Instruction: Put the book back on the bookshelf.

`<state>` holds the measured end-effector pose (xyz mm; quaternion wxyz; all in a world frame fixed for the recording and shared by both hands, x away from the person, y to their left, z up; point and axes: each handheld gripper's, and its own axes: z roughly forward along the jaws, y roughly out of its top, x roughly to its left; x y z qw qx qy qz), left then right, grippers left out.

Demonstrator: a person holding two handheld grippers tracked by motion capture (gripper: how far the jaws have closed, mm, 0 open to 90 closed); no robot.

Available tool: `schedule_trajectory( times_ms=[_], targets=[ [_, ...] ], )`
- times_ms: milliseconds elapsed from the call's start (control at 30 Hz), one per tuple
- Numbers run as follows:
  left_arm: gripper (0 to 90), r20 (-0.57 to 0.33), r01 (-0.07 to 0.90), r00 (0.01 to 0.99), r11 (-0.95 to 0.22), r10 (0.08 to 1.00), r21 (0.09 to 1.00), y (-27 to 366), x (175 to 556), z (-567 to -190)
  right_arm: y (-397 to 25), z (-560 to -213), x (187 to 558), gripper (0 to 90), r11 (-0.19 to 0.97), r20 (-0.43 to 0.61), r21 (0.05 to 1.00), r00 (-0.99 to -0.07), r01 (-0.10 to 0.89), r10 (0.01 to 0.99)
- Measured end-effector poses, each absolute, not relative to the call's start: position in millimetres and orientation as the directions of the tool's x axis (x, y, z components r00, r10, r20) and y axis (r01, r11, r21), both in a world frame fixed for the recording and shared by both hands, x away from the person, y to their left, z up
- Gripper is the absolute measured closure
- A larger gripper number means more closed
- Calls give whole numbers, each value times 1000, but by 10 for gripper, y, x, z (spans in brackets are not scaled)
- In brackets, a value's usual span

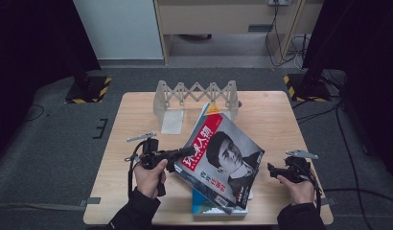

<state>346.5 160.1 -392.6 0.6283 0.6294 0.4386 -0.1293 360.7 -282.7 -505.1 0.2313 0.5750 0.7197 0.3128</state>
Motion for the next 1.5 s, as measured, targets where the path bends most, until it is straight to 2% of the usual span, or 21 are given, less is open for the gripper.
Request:
schedule_trajectory(
  times_ms=[200,800,1133,1500],
  targets=[
    [860,-713,698,594,201,373,687,1588,3508,-3821,-2836,-5083,3624,64,159,19,711,-245,685,969],
    [859,-665,615,607,274,435,740,1926,3599,-3510,-2890,-5313,3748,40,224,-1,643,-291,732,957],
    [859,-653,561,594,339,470,755,2236,3651,-3345,-2924,-5392,3766,4,207,4,701,-294,682,956],
    [859,-649,520,582,389,490,760,2467,3706,-3212,-2921,-5395,3764,3,206,3,703,-293,681,956]
  ],
)
